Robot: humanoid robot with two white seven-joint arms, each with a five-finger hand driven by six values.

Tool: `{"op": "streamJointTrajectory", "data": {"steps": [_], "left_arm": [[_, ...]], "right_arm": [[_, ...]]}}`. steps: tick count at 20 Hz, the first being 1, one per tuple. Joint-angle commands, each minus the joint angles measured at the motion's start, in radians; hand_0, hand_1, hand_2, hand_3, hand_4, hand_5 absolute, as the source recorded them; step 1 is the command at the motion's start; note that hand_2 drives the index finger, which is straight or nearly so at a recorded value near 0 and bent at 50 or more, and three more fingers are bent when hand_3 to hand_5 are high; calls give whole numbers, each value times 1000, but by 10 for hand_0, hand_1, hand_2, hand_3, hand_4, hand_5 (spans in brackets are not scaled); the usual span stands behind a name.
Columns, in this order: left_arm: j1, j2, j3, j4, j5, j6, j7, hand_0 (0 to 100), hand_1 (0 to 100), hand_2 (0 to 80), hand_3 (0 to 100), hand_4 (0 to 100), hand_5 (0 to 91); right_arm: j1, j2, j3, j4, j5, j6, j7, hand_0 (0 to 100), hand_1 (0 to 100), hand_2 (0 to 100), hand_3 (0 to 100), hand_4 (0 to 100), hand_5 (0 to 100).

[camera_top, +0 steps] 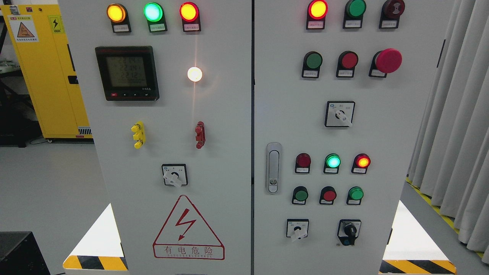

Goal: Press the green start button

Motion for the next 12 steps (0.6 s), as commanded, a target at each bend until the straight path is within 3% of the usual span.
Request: {"op": "streamJointTrajectory", "data": {"steps": [1,10,12], "left_arm": [[1,-1,-1,0,0,1,-1,120,556,0,0,0,0],[1,-1,0,0,0,1,-1,120,556,0,0,0,0],[1,1,-1,0,0,1,-1,120,556,0,0,0,0]], "right_arm": [[0,-3,13,0,4,1,0,573,618,0,2,48,0],[-9,-3,1,6,4,7,-5,564,616,0,4,0,0],[-26,-6,-7,14,7,9,-22,561,616,0,4,0,0]]}}
